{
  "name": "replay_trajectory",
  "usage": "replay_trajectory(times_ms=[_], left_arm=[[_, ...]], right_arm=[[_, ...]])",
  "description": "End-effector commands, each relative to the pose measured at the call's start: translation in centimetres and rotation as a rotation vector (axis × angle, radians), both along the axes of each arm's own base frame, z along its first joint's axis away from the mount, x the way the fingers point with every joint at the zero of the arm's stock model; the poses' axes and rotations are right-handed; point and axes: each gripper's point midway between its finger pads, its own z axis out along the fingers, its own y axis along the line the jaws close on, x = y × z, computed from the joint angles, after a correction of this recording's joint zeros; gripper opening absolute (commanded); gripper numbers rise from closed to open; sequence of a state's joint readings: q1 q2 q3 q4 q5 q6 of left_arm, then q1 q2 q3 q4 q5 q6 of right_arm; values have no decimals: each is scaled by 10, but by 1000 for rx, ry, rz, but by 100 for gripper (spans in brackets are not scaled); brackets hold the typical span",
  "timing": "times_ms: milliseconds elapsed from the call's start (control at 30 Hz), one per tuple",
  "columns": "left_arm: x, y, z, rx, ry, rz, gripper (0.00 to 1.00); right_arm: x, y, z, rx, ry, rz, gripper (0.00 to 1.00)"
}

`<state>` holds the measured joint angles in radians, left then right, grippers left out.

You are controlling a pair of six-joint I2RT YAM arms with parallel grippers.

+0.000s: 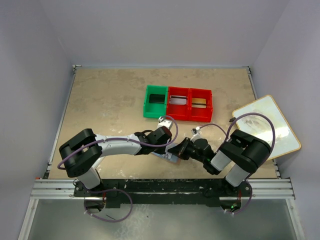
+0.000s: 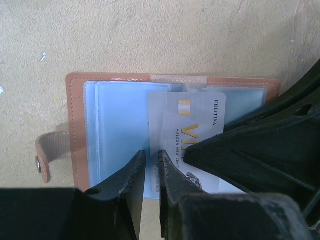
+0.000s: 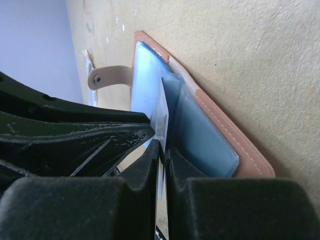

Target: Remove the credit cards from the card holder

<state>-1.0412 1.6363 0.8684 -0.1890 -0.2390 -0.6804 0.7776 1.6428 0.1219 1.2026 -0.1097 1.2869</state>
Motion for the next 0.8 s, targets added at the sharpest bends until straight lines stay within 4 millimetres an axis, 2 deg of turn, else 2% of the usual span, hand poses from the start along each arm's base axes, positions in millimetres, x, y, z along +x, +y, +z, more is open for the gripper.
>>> replay_trajectory(times_ms=[0,167,500,667,700,767], left_arm=[[3,2,4,1,-13,15,13],[6,10,10,8,-46,39,13],[10,18,17,18,-79,63,13],[12,19,30,-9,-104,77,18],[13,18,36,-25,-115,80,19],[15,18,47,-52,-134,90,21]], right_arm=[[-3,-1,15,70,-53,7,4],[-5,-16,13,75,-46,-43,0],[-6,-37,11,5,-40,-105,0],[11,-51,24,-144,-87,-164,0],[16,-56,38,-154,-127,-189,0],[19,-71,47,-208,-157,-238,0]])
